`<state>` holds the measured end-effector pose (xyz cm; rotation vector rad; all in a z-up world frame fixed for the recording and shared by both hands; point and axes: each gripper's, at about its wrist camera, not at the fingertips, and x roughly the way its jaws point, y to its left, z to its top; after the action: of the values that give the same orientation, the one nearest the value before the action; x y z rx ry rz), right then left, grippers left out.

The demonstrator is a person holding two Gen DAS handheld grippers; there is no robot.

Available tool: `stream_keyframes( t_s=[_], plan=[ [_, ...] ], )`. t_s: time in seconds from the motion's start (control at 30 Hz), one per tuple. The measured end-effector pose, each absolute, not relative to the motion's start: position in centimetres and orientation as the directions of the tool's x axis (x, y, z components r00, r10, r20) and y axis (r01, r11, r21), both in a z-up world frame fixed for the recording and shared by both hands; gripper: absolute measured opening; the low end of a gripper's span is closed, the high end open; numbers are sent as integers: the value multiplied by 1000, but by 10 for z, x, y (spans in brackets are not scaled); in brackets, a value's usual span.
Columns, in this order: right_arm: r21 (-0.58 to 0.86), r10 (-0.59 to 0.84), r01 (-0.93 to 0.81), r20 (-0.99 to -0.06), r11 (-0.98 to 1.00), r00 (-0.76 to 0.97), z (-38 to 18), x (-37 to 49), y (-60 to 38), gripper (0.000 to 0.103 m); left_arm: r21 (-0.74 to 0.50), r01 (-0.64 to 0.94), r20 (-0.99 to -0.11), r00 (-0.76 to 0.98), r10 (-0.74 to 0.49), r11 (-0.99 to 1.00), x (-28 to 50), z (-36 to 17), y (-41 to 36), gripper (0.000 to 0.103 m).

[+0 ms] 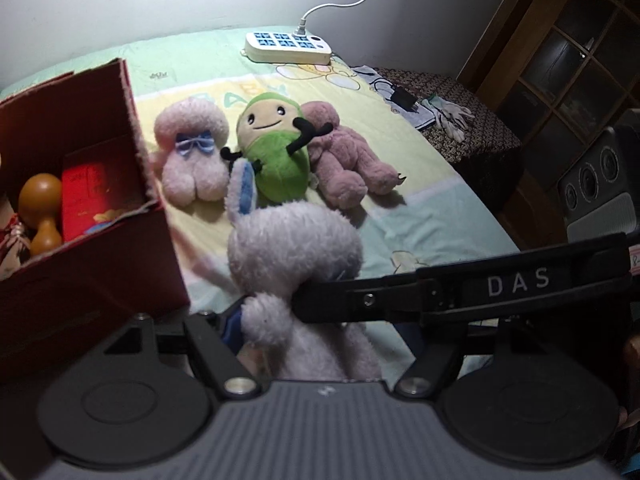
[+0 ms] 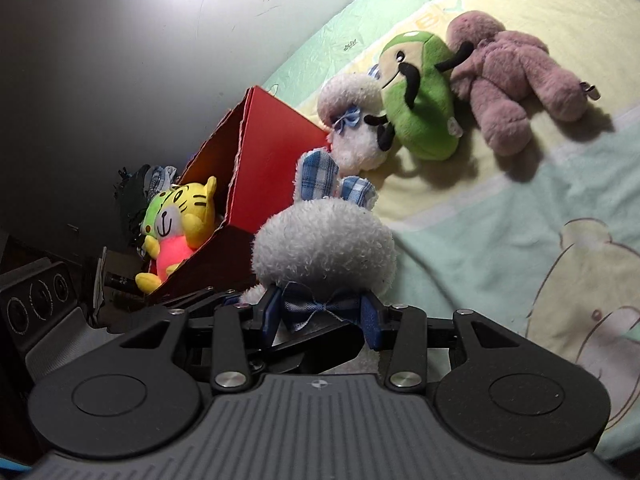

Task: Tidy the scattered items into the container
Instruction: 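Lift the bunny plush and carry it into the red box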

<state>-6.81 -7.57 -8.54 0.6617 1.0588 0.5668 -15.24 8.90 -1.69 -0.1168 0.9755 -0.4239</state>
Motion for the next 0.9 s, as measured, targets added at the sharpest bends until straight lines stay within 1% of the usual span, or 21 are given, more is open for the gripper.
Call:
stream_keyframes(
  t_s=[0.4, 0.63, 0.73, 0.9],
  plan=[
    [720, 696, -126, -589, 683, 411, -77, -109, -13, 44, -235, 396, -773, 477, -418, 888, -193, -9, 142, 75],
    [722, 723, -188, -561, 666, 404, -63, -114, 19, 44, -238, 374, -742, 526, -416, 897, -216, 7, 178, 76],
    [722, 741, -229, -545, 653, 393, -54, -114, 31, 44, -242, 357, -722, 555, -414, 902, -225, 15, 191, 78],
    [717, 767, -296, -520, 631, 375, -39, -108, 49, 44, -220, 318, -689, 618, -378, 922, -236, 31, 209, 78]
  ],
)
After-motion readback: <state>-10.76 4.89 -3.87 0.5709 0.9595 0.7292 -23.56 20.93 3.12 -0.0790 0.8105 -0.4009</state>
